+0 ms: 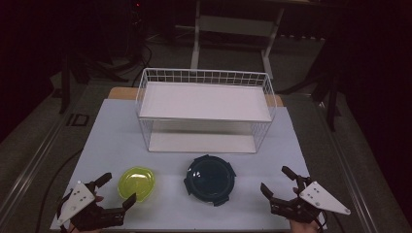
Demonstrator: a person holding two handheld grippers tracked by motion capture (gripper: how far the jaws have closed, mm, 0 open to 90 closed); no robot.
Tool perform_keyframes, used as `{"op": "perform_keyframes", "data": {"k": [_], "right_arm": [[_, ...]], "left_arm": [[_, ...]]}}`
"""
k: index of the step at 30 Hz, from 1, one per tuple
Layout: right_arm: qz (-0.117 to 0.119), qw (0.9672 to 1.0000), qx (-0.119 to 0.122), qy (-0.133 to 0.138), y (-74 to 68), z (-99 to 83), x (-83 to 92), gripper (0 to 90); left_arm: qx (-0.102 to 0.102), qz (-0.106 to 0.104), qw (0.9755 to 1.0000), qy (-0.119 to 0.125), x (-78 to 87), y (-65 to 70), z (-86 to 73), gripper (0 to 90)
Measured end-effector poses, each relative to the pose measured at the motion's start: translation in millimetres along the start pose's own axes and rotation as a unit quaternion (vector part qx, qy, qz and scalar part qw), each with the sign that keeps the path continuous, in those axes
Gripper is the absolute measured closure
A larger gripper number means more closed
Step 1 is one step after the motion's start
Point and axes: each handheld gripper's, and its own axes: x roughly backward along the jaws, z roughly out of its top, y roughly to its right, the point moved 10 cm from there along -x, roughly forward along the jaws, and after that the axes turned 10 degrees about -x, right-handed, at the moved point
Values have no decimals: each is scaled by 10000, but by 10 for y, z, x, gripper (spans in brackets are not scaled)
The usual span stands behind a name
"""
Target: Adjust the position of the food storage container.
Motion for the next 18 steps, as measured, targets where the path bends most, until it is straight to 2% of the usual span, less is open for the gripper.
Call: {"op": "perform_keyframes", "data": {"k": [9,10,11,12,13,14,15,18], "right_arm": [[-29,10000,-26,38,4,21,14,134],[-23,10000,-28,38,2,21,13,134],[-20,10000,-27,35,1,22,13,134],[-20,10000,-26,40,1,25,13,134],[-27,10000,-32,40,3,26,16,134],[-27,10000,-32,40,3,26,16,134],[-25,10000,-44,44,3,27,19,134],[-39,9999,-75,55,16,31,21,134]], "left_arm": [[-44,-63,9998,195,51,55,170,0],[12,-78,9998,209,58,65,219,0],[12,-78,9998,209,58,65,219,0],[-5,-172,9997,159,66,97,271,0],[-95,-135,9998,91,61,104,292,0],[-95,-135,9998,91,61,104,292,0],[-125,-170,9997,76,53,123,319,0],[-106,-567,9983,-98,-33,233,377,0]]}}
